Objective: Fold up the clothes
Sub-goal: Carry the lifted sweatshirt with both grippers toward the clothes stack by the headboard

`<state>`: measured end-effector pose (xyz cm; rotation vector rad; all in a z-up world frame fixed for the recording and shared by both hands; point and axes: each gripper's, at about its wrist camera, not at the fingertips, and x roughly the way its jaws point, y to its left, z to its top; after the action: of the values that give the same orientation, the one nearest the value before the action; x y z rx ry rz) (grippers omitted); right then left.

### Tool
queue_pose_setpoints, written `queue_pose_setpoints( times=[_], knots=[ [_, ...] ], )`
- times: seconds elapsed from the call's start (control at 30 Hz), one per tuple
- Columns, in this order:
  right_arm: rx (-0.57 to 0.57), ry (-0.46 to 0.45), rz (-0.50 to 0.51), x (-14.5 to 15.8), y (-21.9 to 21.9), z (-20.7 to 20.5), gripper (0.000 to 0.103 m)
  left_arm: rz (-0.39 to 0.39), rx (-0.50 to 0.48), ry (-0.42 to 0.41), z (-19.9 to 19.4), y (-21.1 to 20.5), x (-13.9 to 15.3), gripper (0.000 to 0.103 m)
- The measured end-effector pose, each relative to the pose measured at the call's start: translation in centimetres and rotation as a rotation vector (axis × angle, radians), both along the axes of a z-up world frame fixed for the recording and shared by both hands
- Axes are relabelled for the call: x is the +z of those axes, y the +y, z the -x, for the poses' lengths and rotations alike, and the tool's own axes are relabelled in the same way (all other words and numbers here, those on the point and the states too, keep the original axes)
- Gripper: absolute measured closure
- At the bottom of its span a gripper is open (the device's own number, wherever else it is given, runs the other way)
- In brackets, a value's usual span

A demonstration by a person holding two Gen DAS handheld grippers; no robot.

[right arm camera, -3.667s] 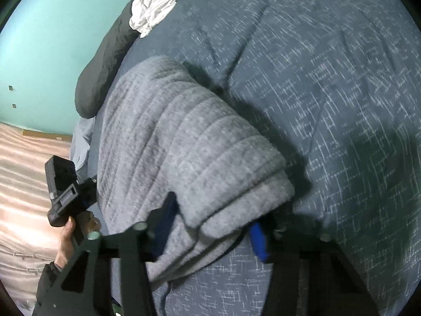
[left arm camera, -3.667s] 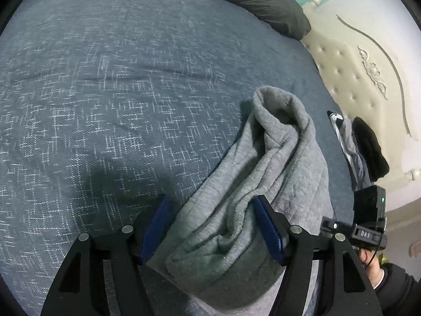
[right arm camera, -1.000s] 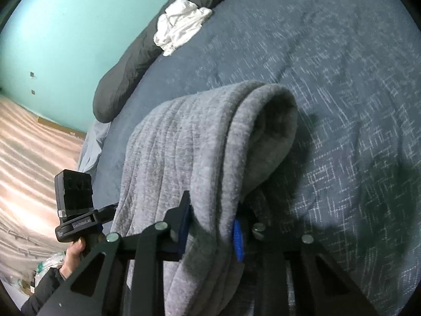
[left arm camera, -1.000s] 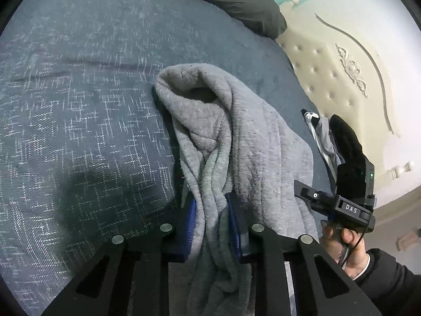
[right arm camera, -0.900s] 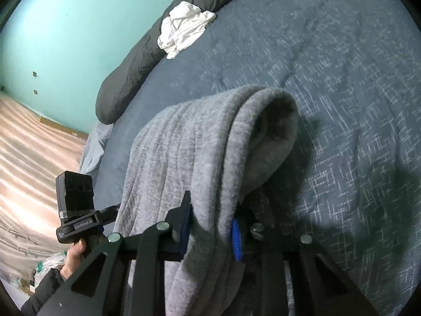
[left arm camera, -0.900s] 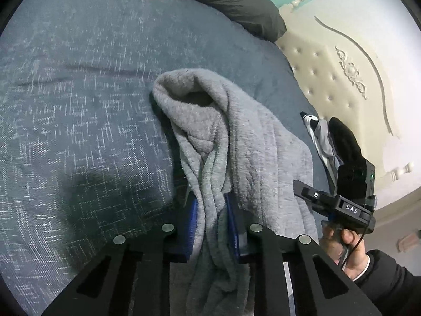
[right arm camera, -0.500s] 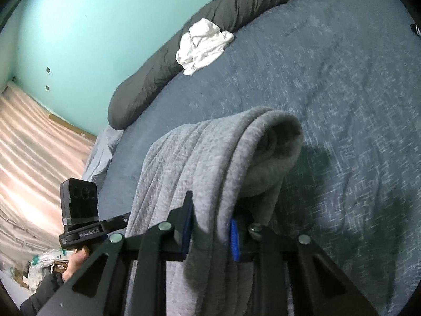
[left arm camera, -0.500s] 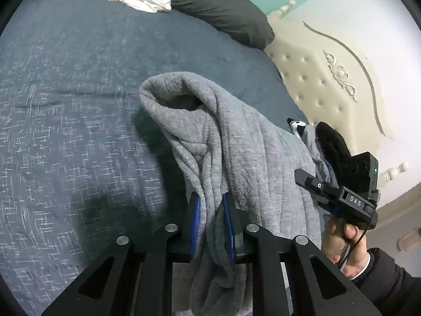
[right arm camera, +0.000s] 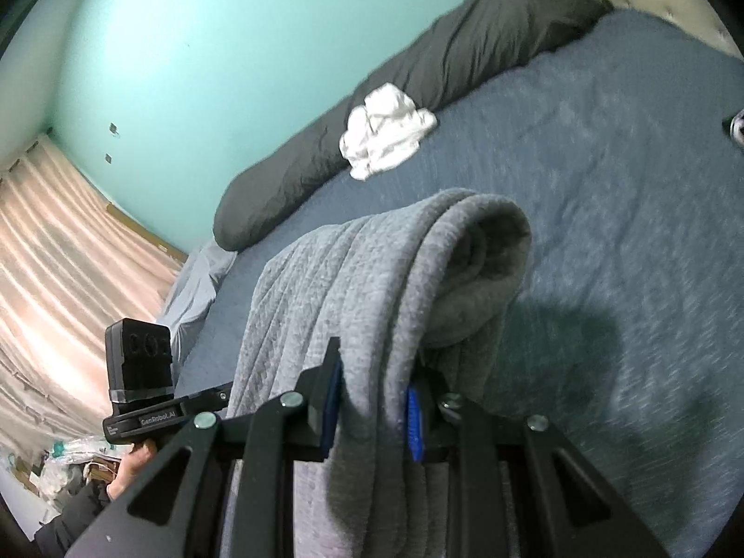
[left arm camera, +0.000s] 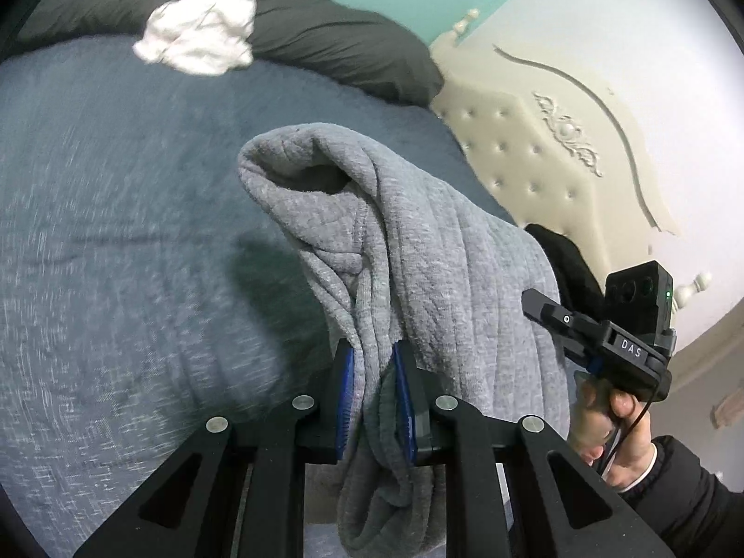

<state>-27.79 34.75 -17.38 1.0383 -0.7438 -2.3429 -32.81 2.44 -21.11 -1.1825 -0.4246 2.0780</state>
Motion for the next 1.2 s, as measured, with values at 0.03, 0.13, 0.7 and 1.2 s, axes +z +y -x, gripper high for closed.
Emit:
queue_pose_setpoints(
  times=[0.03, 0.13, 0.7, 1.2],
  knots=[
    [-0.003, 0.012, 0.002, 0.9, 0.6, -0.3, 0.080, 0.001, -0.005, 0.015, -0.3, 0.5, 0.9, 0.084],
    [-0.017, 0.058, 0.005, 3.6, 2.4, -1.3, 0.080, 0.000, -0.018, 0.059, -1.2, 2.2, 3.7, 0.084],
    [-0.163, 0.305, -0.024, 17.6, 19.2, -10.1, 0.080, -0.038, -0.150, 0.259, -6.8, 19.8, 18.6, 0.084],
    [-0.323, 0.368, -0.132, 23.8, 36.5, -20.6, 0.080, -0.108, -0.315, 0.291, -12.4, 38.0, 22.1, 0.084]
  ],
)
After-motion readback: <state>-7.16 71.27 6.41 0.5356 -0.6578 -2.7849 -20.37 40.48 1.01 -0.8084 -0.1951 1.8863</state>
